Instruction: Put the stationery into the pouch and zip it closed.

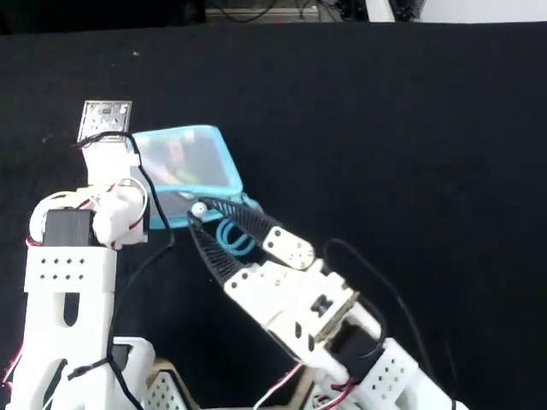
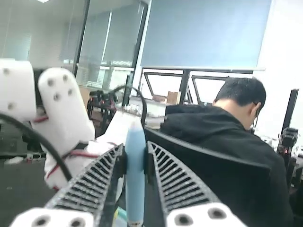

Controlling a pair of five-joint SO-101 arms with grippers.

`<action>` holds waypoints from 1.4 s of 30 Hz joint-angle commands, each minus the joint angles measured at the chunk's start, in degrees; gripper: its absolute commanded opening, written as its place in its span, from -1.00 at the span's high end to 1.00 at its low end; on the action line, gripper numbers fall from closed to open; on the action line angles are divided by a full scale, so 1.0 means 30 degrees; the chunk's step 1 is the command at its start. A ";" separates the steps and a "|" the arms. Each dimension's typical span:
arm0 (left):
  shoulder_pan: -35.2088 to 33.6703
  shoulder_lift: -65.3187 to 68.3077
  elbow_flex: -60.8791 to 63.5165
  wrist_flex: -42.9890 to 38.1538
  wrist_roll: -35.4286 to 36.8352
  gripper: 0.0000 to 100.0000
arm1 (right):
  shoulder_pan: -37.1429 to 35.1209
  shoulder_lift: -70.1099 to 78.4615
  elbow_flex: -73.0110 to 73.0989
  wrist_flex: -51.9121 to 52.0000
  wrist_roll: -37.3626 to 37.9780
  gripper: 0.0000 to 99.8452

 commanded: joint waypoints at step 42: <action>0.0161 0.0176 0.0366 -0.0059 -0.0147 0.93 | 0.1612 0.1392 -0.4908 1.5150 -0.0029 0.98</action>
